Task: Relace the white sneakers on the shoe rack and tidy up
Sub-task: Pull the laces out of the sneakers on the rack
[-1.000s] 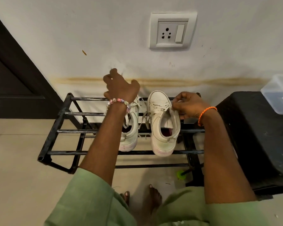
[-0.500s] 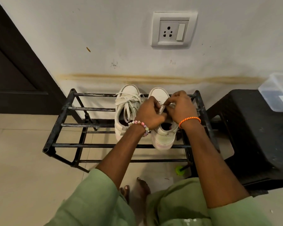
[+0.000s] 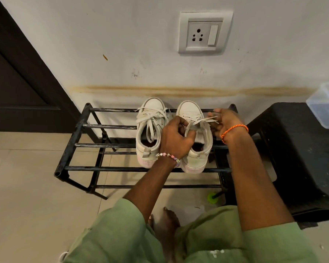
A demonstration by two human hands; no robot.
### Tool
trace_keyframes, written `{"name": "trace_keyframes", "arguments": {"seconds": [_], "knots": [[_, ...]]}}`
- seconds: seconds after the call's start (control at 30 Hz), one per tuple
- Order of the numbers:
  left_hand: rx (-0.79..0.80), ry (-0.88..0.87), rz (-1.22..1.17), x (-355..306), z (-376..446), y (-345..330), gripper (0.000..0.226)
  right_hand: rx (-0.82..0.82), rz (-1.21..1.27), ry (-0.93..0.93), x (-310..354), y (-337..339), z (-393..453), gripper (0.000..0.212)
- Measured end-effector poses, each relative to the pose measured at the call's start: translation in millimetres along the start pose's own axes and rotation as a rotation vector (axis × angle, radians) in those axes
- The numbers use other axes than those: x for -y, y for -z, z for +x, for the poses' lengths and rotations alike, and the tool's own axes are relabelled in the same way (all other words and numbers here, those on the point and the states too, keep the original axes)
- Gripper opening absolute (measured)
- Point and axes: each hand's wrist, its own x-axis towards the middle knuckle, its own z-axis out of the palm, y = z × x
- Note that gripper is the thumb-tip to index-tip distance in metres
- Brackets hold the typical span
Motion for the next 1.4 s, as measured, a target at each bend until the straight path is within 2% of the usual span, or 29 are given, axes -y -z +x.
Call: {"name": "trace_keyframes", "arguments": {"seconds": [0.07, 0.13, 0.23, 0.3, 0.4, 0.5, 0.57, 0.63, 0.7, 0.77, 0.83, 0.93, 1.03, 1.1, 1.17, 1.23, 1.33, 1.4], "knots": [[-0.027, 0.008, -0.039, 0.3, -1.2, -0.4, 0.014, -0.042, -0.287, 0.287, 1.8, -2.8, -5.6, 0.019], [-0.046, 0.013, -0.059, 0.6, -1.8, -2.0, 0.015, 0.037, -0.667, 0.560, -0.1, -4.6, -10.6, 0.011], [-0.069, 0.025, -0.090, 0.5, -2.2, -4.0, 0.015, 0.118, -1.296, 0.666, -13.1, -5.2, -10.9, 0.017], [-0.081, 0.028, -0.116, 0.4, -1.5, -4.5, 0.015, 0.101, -1.448, 0.717, -19.8, -7.7, -7.8, 0.019], [-0.064, 0.046, -0.153, 1.8, -1.5, -5.6, 0.020, 0.106, -1.331, 0.787, -20.3, -7.2, 0.8, 0.016], [-0.072, 0.063, -0.199, 3.7, -1.9, -6.9, 0.021, 0.125, -1.165, 0.728, -13.9, -1.7, 1.2, 0.018], [-0.075, 0.064, -0.223, 5.5, -1.9, -7.9, 0.019, 0.166, -0.843, 0.649, -3.8, -1.4, -10.9, 0.019], [-0.076, 0.071, -0.236, 7.0, -2.4, -9.1, 0.017, 0.252, -0.357, 0.562, 11.8, 1.3, -25.2, 0.006], [-0.078, 0.076, -0.244, 6.8, -3.3, -10.1, 0.016, 0.368, 0.064, 0.477, 24.5, 6.1, -33.9, 0.008], [-0.077, 0.079, -0.251, 6.5, -3.6, -9.9, 0.015, 0.395, 0.222, 0.397, 28.0, 7.2, -33.4, 0.010], [-0.076, 0.080, -0.262, 6.8, -3.6, -9.8, 0.017, 0.312, 0.124, 0.359, 21.6, 1.8, -29.4, 0.014], [-0.082, 0.079, -0.277, 6.9, -4.1, -10.5, 0.018, 0.111, -0.516, 0.575, 8.5, -5.5, -22.2, 0.016], [-0.093, 0.075, -0.279, 6.6, -4.5, -10.9, 0.015, 0.120, -1.080, 0.670, -3.2, -9.7, -23.6, 0.014], [-0.100, 0.065, -0.270, 7.5, -4.2, -10.4, 0.016, 0.139, -1.314, 0.678, -8.6, -11.4, -23.5, 0.019], [-0.104, 0.069, -0.262, 8.3, -3.9, -10.6, 0.021, 0.141, -1.378, 0.697, -9.2, -11.8, -21.5, 0.020], [-0.105, 0.073, -0.267, 7.5, -4.3, -10.6, 0.023, 0.152, -1.300, 0.725, -8.1, -8.9, -19.3, 0.017], [-0.129, 0.080, -0.276, 6.2, -4.9, -11.6, 0.017, 0.196, -1.067, 0.746, -5.2, -3.9, -21.9, 0.011], [-0.143, 0.085, -0.284, 6.1, -5.9, -12.2, 0.017, 0.209, -0.804, 0.727, 1.9, -2.3, -25.7, 0.007]]}}
